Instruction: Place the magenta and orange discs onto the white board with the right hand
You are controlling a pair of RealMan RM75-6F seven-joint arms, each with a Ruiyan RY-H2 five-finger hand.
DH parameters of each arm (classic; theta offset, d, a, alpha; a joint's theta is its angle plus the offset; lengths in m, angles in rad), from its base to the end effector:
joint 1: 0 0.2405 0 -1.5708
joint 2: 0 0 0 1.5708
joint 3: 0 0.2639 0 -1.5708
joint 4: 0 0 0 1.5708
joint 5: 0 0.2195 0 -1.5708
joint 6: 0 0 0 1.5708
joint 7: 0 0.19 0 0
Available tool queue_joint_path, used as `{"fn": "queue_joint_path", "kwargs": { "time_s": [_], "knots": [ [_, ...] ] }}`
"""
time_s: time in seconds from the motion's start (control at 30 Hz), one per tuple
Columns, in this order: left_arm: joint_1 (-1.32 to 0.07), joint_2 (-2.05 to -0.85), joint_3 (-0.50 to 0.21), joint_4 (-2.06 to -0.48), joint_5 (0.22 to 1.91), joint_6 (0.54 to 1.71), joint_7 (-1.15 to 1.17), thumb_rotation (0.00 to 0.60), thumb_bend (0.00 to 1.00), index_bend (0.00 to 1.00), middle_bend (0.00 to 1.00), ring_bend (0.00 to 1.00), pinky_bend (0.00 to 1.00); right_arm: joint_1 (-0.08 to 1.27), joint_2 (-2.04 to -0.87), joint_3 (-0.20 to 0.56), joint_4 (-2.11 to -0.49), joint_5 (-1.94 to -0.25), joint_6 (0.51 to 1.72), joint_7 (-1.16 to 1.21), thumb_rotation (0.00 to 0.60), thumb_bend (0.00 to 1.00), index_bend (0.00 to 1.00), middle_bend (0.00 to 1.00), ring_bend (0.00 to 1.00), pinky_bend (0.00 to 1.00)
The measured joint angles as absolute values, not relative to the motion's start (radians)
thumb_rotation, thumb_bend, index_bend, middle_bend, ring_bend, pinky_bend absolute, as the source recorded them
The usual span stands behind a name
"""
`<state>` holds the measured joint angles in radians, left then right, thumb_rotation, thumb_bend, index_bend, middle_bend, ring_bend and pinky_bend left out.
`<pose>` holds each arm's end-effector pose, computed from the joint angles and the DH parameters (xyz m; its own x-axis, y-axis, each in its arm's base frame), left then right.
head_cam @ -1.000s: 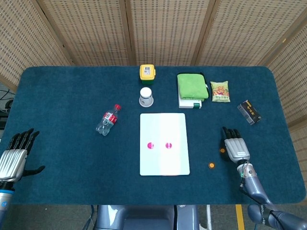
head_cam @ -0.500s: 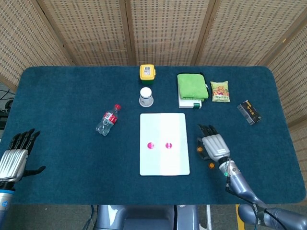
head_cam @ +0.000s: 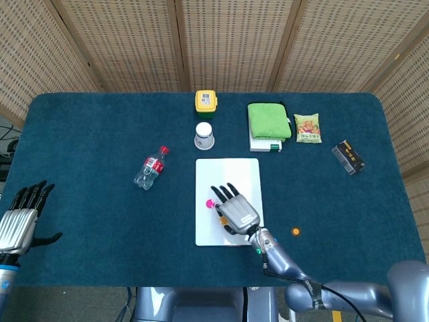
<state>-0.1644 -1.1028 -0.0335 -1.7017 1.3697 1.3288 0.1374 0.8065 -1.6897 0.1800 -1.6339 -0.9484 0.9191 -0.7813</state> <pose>-0.3193 0.2452 0.1272 0.4355 0.1584 0.8862 0.8960 0.0194 -0.4437 -0.0705 -0.3359 -0.1087 0.6021 -0.3021 0.7391 -0.7435 -0.5494 0.3811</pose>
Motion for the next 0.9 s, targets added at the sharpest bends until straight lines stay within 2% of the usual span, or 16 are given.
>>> {"fn": "queue_joint_path", "kwargs": {
  "time_s": [0.3,0.67,0.7,0.83,0.9],
  "knots": [
    [-0.163,-1.100,-0.034,-1.701,1.364,1.327,0.130,0.600,0.00,0.00,0.00,0.00,0.00,0.931,-1.852,0.216,-1.533,-0.825,0.929,-0.871,0.600,0.36,0.56,0.02,0.00,0.00],
    [-0.164,-1.096,-0.033,-1.702,1.364,1.323,0.121,0.600,0.00,0.00,0.00,0.00,0.00,0.988,-1.912,0.229,-1.436,-0.783,0.959,-0.892,0.600,0.36,0.55,0.02,0.00,0.00],
    [-0.164,-1.096,-0.033,-1.702,1.364,1.323,0.121,0.600,0.00,0.00,0.00,0.00,0.00,0.991,-1.915,0.229,-1.431,-0.779,0.960,-0.892,0.600,0.36,0.52,0.02,0.00,0.00],
    [-0.163,-1.097,-0.034,-1.702,1.364,1.326,0.120,0.600,0.00,0.00,0.00,0.00,0.00,1.001,-1.921,0.228,-1.415,-0.764,0.961,-0.892,0.600,0.31,0.30,0.01,0.00,0.00],
    [-0.163,-1.097,-0.034,-1.702,1.363,1.325,0.120,0.600,0.00,0.00,0.00,0.00,0.00,1.005,-1.919,0.227,-1.413,-0.759,0.962,-0.893,0.600,0.27,0.26,0.00,0.00,0.00]
  ]
}}
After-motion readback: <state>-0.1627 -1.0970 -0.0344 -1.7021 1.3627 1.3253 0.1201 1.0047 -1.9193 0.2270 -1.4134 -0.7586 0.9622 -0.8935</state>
